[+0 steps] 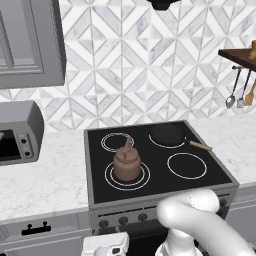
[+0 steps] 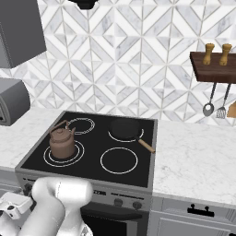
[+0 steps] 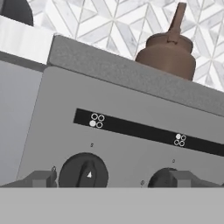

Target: Pick the kettle from the counter and place it on a stove burner. Then turn the burner on.

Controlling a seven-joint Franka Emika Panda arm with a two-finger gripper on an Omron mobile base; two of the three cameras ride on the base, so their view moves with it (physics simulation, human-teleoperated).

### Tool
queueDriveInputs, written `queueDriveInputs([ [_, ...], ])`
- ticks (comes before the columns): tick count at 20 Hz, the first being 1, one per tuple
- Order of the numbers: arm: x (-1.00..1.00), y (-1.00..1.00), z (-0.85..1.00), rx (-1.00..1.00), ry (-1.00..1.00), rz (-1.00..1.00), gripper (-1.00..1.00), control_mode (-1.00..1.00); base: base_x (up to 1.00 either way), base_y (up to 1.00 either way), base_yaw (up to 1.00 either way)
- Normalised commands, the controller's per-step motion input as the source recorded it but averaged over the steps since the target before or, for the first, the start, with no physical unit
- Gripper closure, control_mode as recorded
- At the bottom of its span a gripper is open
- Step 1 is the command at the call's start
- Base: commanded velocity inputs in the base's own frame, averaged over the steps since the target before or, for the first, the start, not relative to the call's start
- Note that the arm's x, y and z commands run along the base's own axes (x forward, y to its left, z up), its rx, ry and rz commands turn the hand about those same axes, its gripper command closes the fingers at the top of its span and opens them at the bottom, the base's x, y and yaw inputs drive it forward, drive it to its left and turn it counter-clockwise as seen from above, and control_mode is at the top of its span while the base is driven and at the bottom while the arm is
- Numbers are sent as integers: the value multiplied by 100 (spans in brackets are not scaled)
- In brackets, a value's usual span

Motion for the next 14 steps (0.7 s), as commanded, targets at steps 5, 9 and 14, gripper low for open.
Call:
queueDriveInputs([
  [5,30,3,-22,0,-7,0,-100,-100,0,0,0],
  [9,23,13,-29,0,-8,0,-100,-100,0,0,0],
  [14,5,23,-12,0,-2,0,-100,-100,0,0,0],
])
